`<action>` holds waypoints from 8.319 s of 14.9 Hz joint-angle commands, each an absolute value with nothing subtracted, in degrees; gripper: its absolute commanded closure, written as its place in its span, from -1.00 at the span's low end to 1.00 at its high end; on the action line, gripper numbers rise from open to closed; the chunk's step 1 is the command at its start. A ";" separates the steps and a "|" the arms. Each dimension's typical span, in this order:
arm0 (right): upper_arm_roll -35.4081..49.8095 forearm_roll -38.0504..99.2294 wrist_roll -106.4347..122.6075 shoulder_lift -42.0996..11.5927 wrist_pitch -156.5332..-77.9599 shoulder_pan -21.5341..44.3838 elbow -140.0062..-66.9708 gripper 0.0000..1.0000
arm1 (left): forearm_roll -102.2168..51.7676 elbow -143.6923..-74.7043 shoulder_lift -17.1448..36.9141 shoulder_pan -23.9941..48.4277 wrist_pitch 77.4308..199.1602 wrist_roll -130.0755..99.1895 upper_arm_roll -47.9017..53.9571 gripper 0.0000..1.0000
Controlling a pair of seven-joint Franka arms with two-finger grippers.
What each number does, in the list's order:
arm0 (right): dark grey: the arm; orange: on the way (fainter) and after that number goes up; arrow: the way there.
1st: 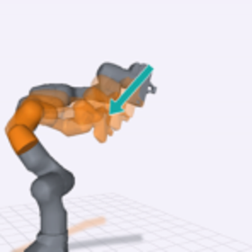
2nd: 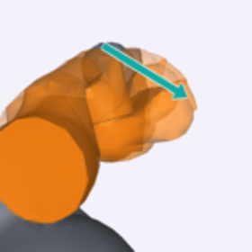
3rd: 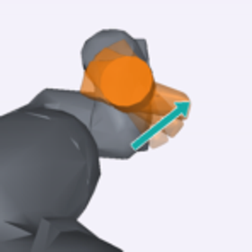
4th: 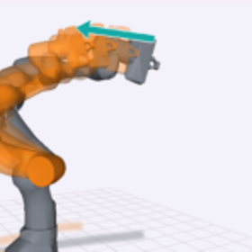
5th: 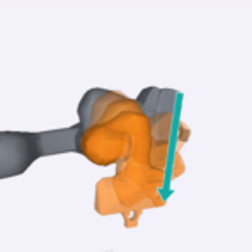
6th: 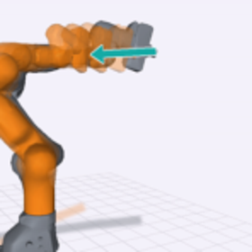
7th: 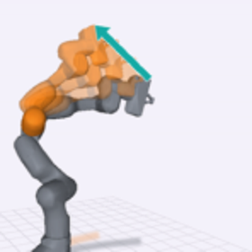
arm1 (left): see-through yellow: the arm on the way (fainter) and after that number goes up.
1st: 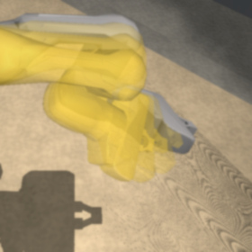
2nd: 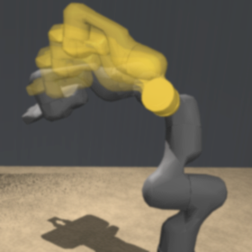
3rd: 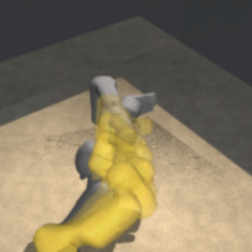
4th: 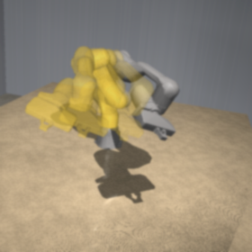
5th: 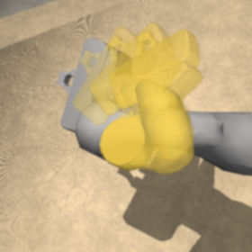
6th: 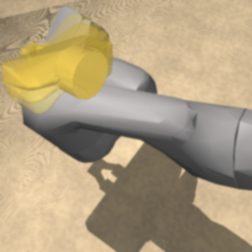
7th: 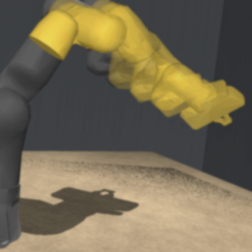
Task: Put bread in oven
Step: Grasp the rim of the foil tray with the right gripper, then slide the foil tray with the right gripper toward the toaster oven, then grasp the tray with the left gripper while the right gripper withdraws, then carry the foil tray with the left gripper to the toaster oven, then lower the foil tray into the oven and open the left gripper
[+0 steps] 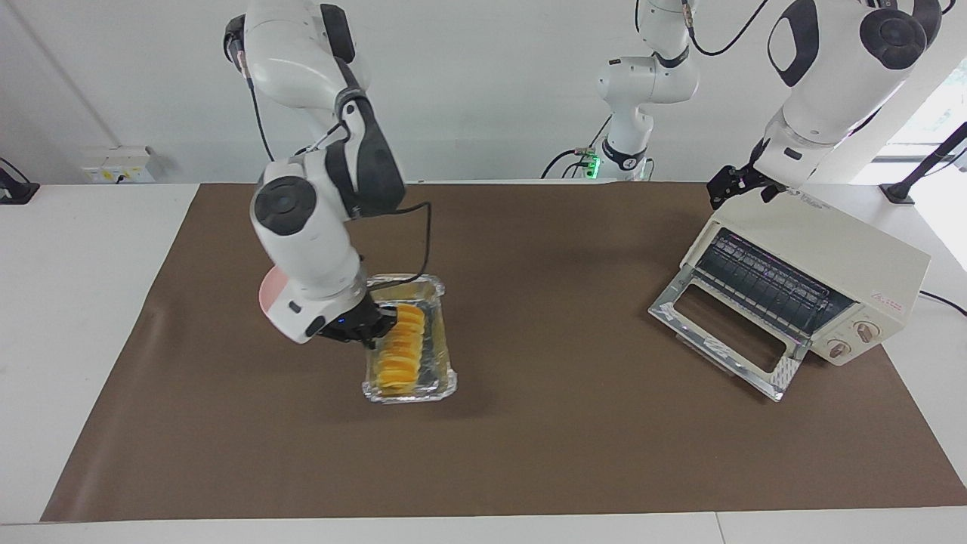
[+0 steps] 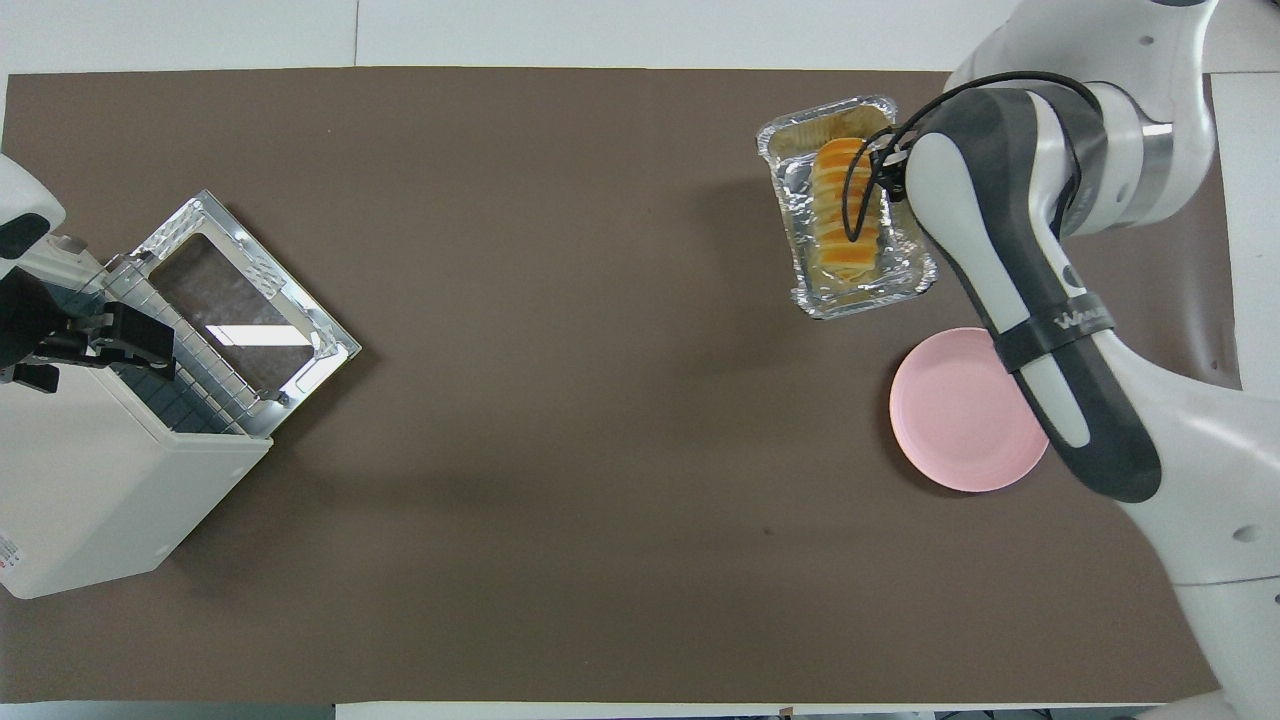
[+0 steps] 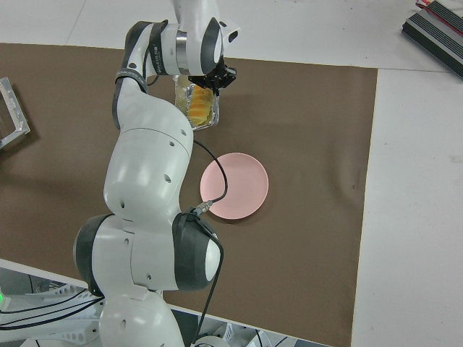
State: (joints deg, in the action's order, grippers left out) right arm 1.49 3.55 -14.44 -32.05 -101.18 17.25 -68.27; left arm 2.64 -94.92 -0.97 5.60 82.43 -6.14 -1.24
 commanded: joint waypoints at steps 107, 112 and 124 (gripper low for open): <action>-1.41 -1.58 11.51 3.43 -82.88 0.18 -94.31 -1.00 | -7.73 -87.89 31.03 31.29 94.75 -36.85 -41.22 1.00; -1.41 -1.58 11.51 3.34 -82.88 0.18 -94.31 -1.00 | -7.91 -89.82 30.24 32.78 96.42 -26.57 -41.04 1.00; -1.41 -1.58 11.51 3.34 -82.88 0.18 -94.31 -1.00 | -7.82 -94.92 23.82 32.96 93.69 -25.75 -43.42 1.00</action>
State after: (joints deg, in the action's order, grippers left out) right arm -1.98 -1.12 10.58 2.18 -82.55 0.95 -92.99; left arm -9.23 -92.01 25.60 32.56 93.73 -26.28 -42.36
